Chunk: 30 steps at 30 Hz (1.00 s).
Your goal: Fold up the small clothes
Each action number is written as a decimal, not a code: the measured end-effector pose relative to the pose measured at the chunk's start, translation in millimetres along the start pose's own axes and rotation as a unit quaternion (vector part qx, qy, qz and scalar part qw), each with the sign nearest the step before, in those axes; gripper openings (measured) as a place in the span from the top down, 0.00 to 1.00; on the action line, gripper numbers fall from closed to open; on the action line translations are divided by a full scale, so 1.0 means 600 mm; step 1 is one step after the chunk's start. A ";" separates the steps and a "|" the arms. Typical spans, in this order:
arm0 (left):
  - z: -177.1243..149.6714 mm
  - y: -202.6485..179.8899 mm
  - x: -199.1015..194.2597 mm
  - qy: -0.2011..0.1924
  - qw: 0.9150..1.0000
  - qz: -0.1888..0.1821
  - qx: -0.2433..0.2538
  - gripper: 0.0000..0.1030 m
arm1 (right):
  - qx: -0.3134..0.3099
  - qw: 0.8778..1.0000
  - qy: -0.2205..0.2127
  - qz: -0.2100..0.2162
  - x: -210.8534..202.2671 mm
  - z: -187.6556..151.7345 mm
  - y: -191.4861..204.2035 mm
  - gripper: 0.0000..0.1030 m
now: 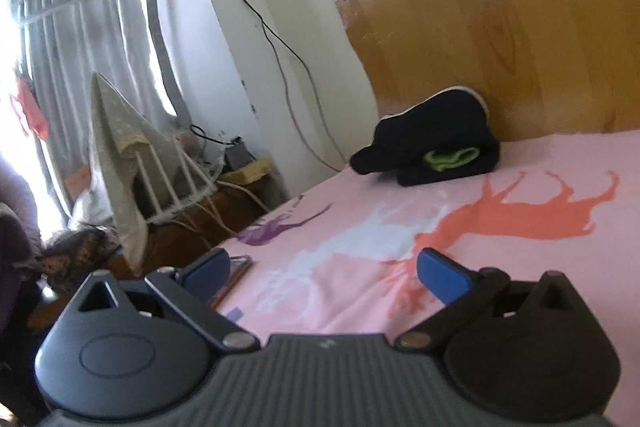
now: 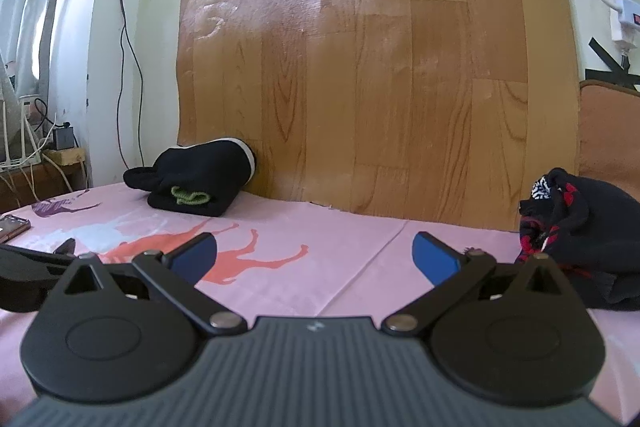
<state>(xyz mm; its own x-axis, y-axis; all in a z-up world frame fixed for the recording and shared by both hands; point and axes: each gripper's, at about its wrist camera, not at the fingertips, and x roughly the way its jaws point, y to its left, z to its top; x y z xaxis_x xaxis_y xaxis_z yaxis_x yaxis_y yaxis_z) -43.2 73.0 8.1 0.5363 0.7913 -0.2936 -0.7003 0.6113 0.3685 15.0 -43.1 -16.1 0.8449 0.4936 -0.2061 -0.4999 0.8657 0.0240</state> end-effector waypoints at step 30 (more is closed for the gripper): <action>-0.002 0.040 0.020 0.042 0.991 -0.113 -0.066 0.00 | 0.009 0.997 0.048 0.054 0.015 0.000 -0.004 0.00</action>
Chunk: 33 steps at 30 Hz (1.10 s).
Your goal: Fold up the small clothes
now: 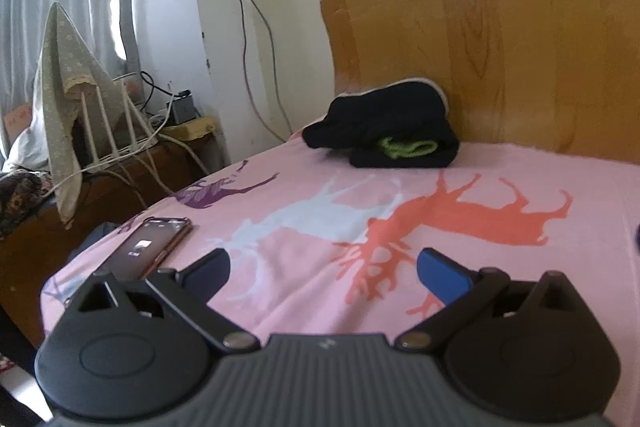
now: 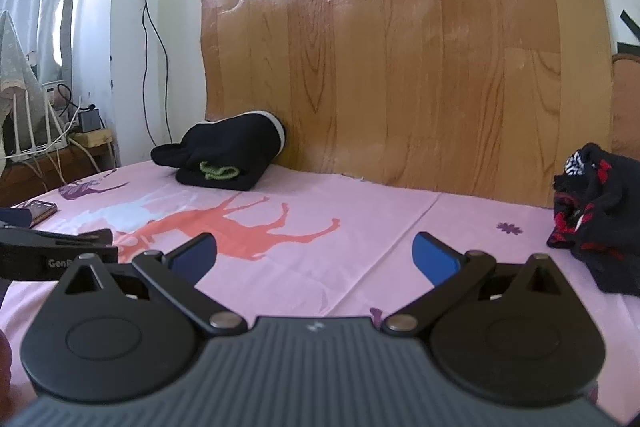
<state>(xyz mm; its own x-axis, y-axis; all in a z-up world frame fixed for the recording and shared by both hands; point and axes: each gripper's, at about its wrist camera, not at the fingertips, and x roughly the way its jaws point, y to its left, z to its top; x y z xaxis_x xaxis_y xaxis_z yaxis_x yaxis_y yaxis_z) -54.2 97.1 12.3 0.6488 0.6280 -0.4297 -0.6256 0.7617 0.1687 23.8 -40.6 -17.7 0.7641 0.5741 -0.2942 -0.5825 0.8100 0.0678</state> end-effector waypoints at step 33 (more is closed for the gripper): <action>-0.002 -0.006 0.013 0.035 0.998 -0.043 0.002 0.00 | 0.020 1.000 0.014 0.010 0.006 -0.001 -0.014 0.00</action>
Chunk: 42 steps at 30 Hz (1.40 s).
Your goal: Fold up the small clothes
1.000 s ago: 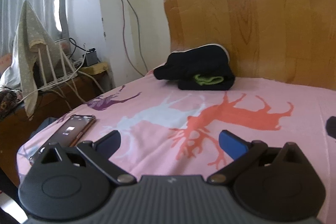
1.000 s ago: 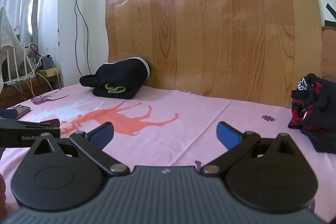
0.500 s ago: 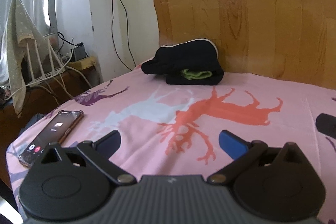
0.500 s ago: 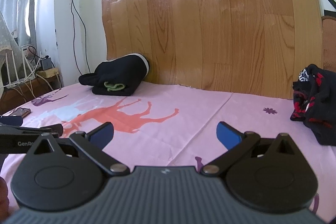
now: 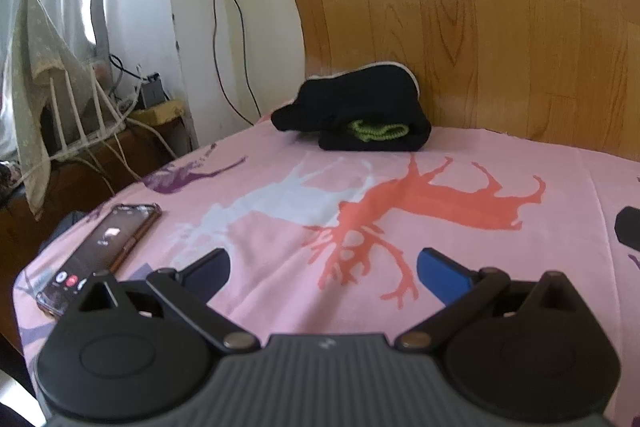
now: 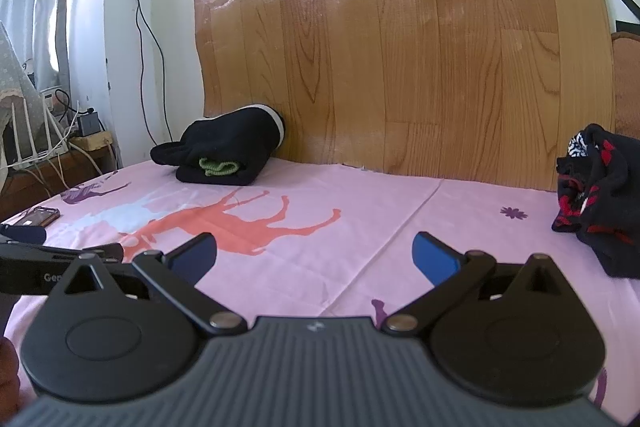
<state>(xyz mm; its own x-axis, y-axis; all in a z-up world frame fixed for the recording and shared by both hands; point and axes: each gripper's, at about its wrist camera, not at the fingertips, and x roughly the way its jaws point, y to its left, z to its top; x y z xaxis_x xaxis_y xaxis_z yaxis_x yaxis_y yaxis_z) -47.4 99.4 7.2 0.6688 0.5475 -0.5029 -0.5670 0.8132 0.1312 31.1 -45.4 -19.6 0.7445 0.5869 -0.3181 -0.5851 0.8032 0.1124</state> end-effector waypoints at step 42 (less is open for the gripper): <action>-0.001 0.018 0.013 0.036 0.999 0.014 -0.017 0.00 | -0.004 1.000 -0.004 0.007 -0.003 0.001 0.000 0.00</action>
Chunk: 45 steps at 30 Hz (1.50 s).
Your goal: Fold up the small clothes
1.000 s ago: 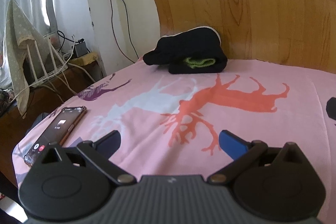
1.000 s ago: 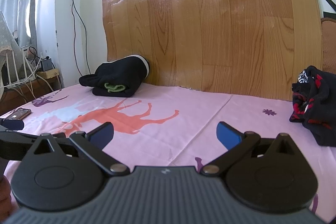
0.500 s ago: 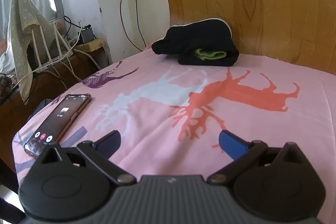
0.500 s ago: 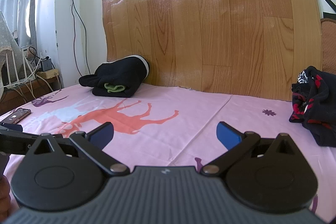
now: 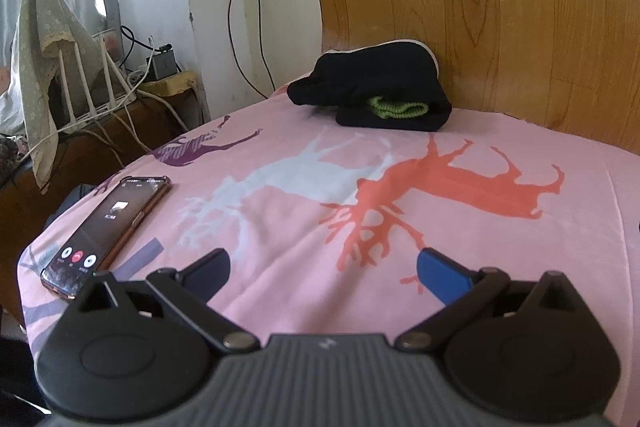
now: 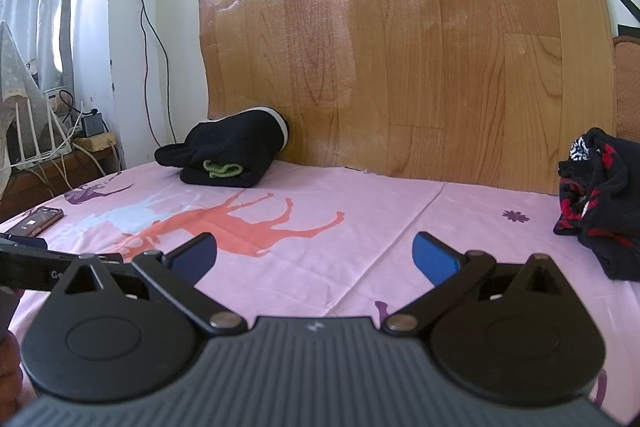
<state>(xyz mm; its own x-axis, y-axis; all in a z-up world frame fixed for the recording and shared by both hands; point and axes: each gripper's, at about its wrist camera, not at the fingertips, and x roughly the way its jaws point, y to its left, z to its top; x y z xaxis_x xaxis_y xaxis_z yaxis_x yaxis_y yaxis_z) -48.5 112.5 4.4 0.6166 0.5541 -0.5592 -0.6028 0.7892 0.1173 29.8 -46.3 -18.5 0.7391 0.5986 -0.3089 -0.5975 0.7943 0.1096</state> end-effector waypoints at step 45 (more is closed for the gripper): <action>-0.007 -0.009 -0.002 -0.006 0.999 -0.029 0.015 0.00 | 0.012 1.000 0.001 0.013 -0.002 0.001 -0.003 0.00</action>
<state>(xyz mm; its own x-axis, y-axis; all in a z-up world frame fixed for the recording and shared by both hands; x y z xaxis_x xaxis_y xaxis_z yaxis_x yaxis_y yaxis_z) -48.2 106.2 1.1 0.6558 0.5109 -0.5558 -0.5510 0.8272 0.1102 29.8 -48.3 -17.8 0.7224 0.6191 -0.3080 -0.6092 0.7805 0.1402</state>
